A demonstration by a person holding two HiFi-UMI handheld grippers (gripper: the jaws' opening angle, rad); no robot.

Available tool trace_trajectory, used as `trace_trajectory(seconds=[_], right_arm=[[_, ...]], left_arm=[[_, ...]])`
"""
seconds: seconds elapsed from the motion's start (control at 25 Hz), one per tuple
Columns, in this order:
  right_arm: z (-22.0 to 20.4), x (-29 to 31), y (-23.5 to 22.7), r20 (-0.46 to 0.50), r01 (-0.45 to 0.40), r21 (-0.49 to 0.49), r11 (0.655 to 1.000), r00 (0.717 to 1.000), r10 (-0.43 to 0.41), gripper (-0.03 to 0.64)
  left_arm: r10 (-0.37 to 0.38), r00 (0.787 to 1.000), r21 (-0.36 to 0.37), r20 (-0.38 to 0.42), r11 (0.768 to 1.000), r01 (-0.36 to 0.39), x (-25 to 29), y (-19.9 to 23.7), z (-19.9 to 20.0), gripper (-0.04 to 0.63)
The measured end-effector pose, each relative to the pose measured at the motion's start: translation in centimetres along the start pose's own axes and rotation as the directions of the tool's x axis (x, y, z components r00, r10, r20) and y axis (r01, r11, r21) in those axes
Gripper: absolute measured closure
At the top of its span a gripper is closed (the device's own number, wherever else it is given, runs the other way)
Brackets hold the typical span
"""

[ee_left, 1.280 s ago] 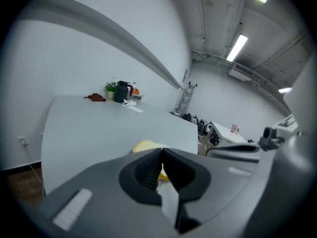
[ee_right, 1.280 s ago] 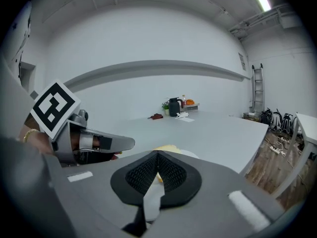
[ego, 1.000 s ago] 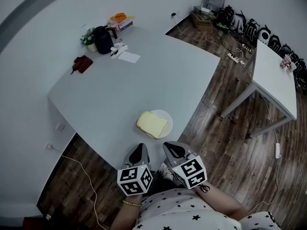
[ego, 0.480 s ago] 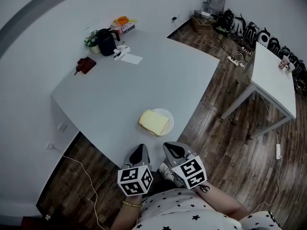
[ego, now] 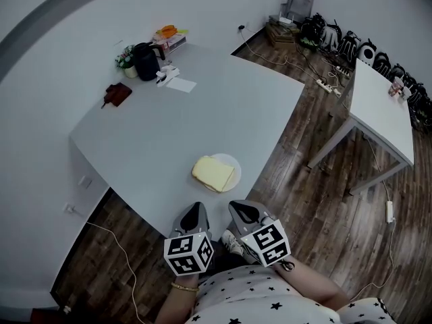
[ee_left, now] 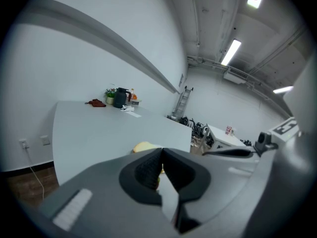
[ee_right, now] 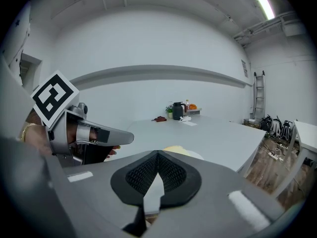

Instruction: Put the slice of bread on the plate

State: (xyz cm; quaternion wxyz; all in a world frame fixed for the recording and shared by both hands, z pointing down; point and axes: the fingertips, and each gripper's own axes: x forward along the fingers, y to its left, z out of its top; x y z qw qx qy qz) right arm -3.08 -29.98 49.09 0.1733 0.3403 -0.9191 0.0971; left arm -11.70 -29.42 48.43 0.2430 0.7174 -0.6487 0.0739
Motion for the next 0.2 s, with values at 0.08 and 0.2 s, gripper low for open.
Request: trace_trajectory(seconds=[0.08,0.2], right_arm=[[0.13,-0.11,-0.24,0.001,0.002,0.0,1.0,1.0,-0.002,0.618],[0.27,-0.21,-0.65,0.001,0.005,0.0,1.0,1.0,-0.005,0.618]], left_arm=[[0.001,1.0,0.001,0.0,1.0,-0.001,0.13,-0.13,0.18,0.588],[0.002,1.0,0.005,0.0,1.0,-0.002,0.39,-0.37,0.42,0.588]])
